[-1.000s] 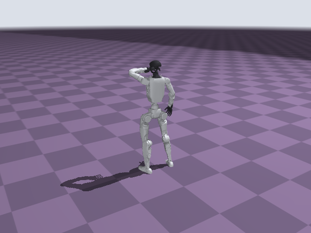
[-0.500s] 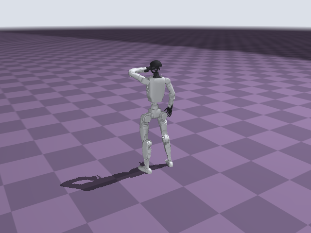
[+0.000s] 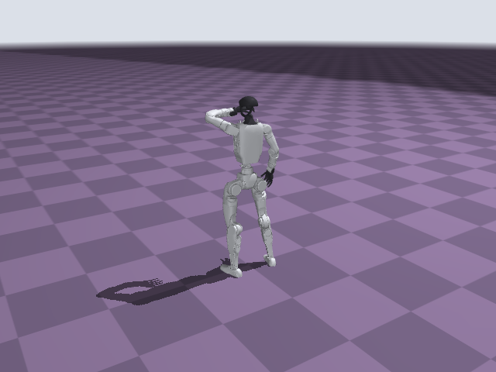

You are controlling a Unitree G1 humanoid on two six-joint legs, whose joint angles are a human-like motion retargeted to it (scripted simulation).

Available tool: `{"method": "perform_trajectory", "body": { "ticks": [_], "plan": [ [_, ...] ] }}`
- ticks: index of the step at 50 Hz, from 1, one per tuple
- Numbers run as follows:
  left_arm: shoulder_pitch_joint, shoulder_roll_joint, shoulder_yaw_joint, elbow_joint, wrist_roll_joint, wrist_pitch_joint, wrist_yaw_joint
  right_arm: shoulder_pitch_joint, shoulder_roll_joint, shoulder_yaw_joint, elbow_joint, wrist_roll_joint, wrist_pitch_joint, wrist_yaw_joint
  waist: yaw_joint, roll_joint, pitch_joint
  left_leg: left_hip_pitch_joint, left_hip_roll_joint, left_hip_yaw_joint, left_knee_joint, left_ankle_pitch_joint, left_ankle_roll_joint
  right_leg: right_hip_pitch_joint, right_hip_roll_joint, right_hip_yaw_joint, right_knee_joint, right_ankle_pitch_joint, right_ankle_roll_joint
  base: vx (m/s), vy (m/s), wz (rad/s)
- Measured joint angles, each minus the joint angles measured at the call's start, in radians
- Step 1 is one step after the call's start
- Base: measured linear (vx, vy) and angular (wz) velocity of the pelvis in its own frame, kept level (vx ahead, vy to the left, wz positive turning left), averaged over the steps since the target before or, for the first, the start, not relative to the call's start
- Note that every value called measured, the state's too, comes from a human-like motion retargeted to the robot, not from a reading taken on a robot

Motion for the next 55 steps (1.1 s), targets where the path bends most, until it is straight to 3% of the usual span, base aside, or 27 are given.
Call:
{"method": "perform_trajectory", "body": {
  "ticks": [3,7,12,15,18,27,30,40,44,51,55],
  "plan": [
    [-0.011,-0.013,-0.022,-0.006,0.000,-0.006,-0.005,-0.015,0.004,0.026,0.010,-0.009,0.002,0.013,-0.001,-0.007,0.002,-0.001,-0.001,0.002,0.000,0.000,0.001,-0.002,0.000,0.003,-0.001,0.001,-0.002,0.00,0.00,0.00],
    [0.057,0.091,0.003,-0.083,-0.020,-0.023,-0.007,-0.025,0.005,0.005,-0.021,-0.037,-0.001,0.011,0.002,-0.011,0.008,0.003,0.001,0.025,-0.001,-0.003,0.003,-0.014,0.002,0.026,0.001,0.005,-0.001,-0.01,0.00,-0.29],
    [0.261,0.266,0.147,-0.203,-0.036,-0.043,0.036,-0.017,0.013,-0.071,-0.090,-0.060,-0.011,-0.015,0.010,-0.012,0.020,0.011,0.006,0.061,-0.001,-0.008,0.003,-0.033,0.009,0.063,0.004,0.012,0.006,0.00,0.00,-0.37],
    [0.366,0.303,0.241,-0.238,-0.024,-0.040,0.057,-0.006,0.012,-0.101,-0.110,-0.061,-0.012,-0.023,0.013,-0.006,0.021,0.012,0.007,0.071,-0.002,-0.010,0.002,-0.039,0.011,0.072,0.006,0.015,0.011,0.00,0.00,-0.08],
    [0.359,0.272,0.259,-0.229,-0.004,-0.018,0.047,-0.001,-0.004,-0.097,-0.095,-0.050,-0.003,-0.019,0.009,0.005,0.014,0.010,0.007,0.065,-0.002,-0.009,0.002,-0.038,0.010,0.066,0.006,0.014,0.011,0.00,0.00,0.06],
    [0.053,-0.004,0.068,-0.041,-0.004,0.023,0.026,-0.038,-0.021,0.007,0.009,-0.013,0.018,0.005,-0.006,-0.005,-0.002,0.003,0.000,0.029,-0.001,-0.006,0.003,-0.018,0.001,0.031,0.002,0.008,0.005,0.00,0.01,0.17],
    [0.079,-0.001,0.087,-0.044,-0.015,0.016,0.021,-0.059,-0.022,0.016,0.008,-0.024,0.019,0.009,-0.011,-0.009,0.000,0.006,-0.001,0.038,0.000,-0.008,0.003,-0.020,0.001,0.041,0.002,0.009,0.002,0.00,0.00,-0.08],
    [0.348,0.228,0.304,-0.214,-0.005,-0.008,0.013,-0.072,-0.046,-0.062,-0.099,-0.113,0.014,0.029,-0.007,0.010,0.007,0.028,0.005,0.103,-0.002,-0.019,0.004,-0.045,0.012,0.105,0.008,0.018,0.011,0.00,0.00,-0.30],
    [0.252,0.166,0.247,-0.189,0.021,0.021,0.008,-0.074,-0.068,-0.034,-0.077,-0.120,0.026,0.039,-0.005,0.022,0.006,0.029,0.004,0.096,-0.003,-0.019,0.005,-0.041,0.010,0.098,0.009,0.016,0.013,0.00,0.00,0.04],
    [0.009,-0.080,0.067,-0.043,0.041,0.057,0.020,-0.103,-0.053,0.047,0.021,-0.086,0.037,0.035,-0.004,0.009,0.009,0.022,-0.003,0.064,-0.002,-0.014,0.006,-0.025,0.001,0.068,0.007,0.011,0.007,-0.01,0.01,0.20],
    [-0.013,-0.083,0.031,-0.030,0.024,0.045,0.026,-0.116,-0.043,0.057,0.033,-0.068,0.031,0.023,-0.007,0.007,0.012,0.020,-0.005,0.064,-0.002,-0.013,0.006,-0.025,-0.001,0.070,0.003,0.012,0.003,0.00,0.00,0.00]
  ]
}}
